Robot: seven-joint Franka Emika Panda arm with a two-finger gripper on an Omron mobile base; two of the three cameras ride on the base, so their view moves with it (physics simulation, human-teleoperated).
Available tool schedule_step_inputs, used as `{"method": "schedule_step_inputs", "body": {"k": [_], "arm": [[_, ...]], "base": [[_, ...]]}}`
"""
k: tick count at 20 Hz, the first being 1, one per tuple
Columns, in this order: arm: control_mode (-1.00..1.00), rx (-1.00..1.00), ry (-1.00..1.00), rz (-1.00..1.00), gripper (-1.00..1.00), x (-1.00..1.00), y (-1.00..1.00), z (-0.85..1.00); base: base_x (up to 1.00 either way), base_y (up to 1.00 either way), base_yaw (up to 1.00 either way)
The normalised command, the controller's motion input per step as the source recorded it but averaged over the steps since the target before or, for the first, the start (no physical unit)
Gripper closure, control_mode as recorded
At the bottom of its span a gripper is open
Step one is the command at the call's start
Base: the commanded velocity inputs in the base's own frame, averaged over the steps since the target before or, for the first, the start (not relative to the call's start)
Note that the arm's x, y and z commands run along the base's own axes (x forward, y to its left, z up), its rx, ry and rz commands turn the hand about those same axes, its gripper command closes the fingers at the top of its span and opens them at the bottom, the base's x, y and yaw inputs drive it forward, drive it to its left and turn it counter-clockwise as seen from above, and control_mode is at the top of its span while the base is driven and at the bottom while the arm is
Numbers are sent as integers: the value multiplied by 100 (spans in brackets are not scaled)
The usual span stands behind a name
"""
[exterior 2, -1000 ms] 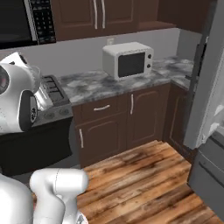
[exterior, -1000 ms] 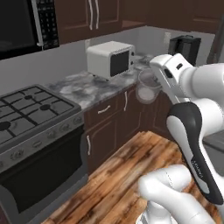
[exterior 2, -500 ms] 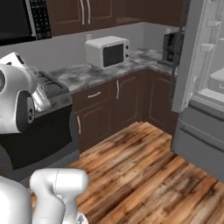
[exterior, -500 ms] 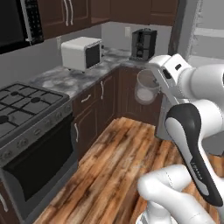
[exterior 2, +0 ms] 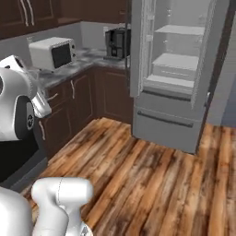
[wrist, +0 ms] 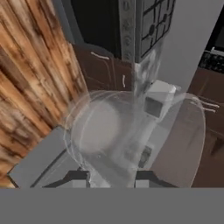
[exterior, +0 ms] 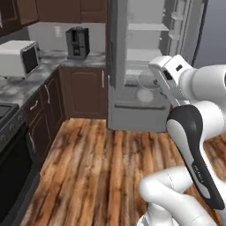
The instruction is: There is a bowl on the dining counter. Grab a lemon wedge from the fridge and place it in the bowl. Then get the liquor bottle and glass cup from the cabinet and place them next to the bowl.
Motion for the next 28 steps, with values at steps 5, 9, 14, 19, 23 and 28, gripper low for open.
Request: {"method": "schedule_step_inputs", "body": {"k": [5, 9, 14, 19, 23, 28], "arm": [[100, 0, 0, 0, 100, 0, 0, 0], [100, 0, 0, 0, 100, 0, 0, 0], [100, 0, 0, 0, 100, 0, 0, 0], [100, 0, 0, 0, 100, 0, 0, 0], [100, 0, 0, 0, 100, 0, 0, 0], [100, 0, 0, 0, 100, 0, 0, 0]], "base": [[-27, 3, -71], [-1, -15, -71], [12, -28, -70], [31, -28, -65], [45, -23, -62], [53, -8, -61]]}}
